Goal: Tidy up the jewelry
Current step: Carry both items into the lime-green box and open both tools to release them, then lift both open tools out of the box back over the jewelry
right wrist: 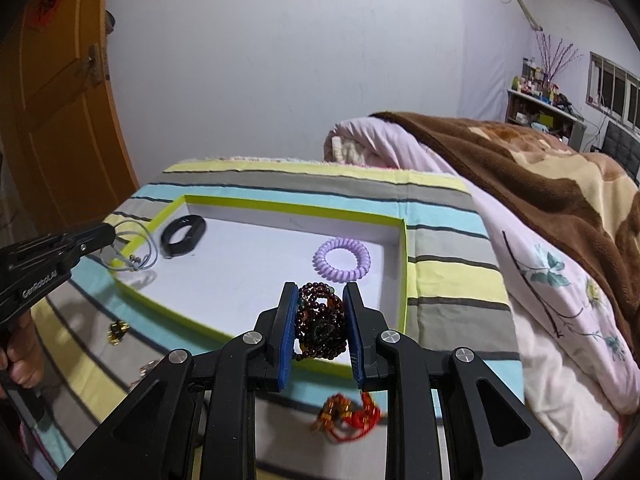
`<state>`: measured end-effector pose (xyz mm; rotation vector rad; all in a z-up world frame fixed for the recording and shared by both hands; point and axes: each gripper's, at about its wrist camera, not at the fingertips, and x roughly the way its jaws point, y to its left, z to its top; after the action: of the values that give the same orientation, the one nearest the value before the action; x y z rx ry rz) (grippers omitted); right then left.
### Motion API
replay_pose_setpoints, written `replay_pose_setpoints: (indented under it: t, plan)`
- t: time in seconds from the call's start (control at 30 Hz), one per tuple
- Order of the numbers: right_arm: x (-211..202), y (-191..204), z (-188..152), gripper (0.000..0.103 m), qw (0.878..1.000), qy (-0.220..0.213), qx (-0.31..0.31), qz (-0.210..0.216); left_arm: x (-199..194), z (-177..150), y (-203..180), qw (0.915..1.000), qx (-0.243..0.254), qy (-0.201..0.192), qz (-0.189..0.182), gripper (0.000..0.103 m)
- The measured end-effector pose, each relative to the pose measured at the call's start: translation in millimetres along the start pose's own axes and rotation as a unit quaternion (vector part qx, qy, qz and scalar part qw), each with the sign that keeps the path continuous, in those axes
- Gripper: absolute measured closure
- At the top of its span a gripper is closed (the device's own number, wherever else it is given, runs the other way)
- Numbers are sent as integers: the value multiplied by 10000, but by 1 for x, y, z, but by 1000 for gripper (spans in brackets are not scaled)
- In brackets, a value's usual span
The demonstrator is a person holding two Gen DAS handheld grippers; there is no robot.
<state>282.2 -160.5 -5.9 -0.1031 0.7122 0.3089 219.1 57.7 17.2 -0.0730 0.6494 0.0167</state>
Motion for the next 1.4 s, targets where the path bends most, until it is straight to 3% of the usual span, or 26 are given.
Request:
replay_pose_setpoints:
  t: [0.33, 0.63, 0.73, 1.03, 1.23, 1.4]
  plan:
    - [43, -16, -3, 79, 9989, 439, 168, -65, 30, -6, 6, 9996, -38, 273, 42, 100]
    - [48, -14, -3, 78, 9983, 561, 118, -51, 39, -8, 11, 9991, -140, 398, 16, 100]
    - [46, -14, -2, 72, 9986, 513, 129, -92, 40, -9, 11, 9990, -108, 422, 26, 99]
    - [21, -10, -4, 70, 9993, 343, 124, -84, 24, -9, 10, 9993, -75, 379, -10, 97]
    - [-9, -3, -11, 70, 9998, 191, 84, -13, -1, -11, 10, 9997, -79, 234, 42, 85]
    - [-35, 1, -21, 70, 9999, 88, 66, 36, -21, -16, 11, 9997, -128, 162, 88, 82]
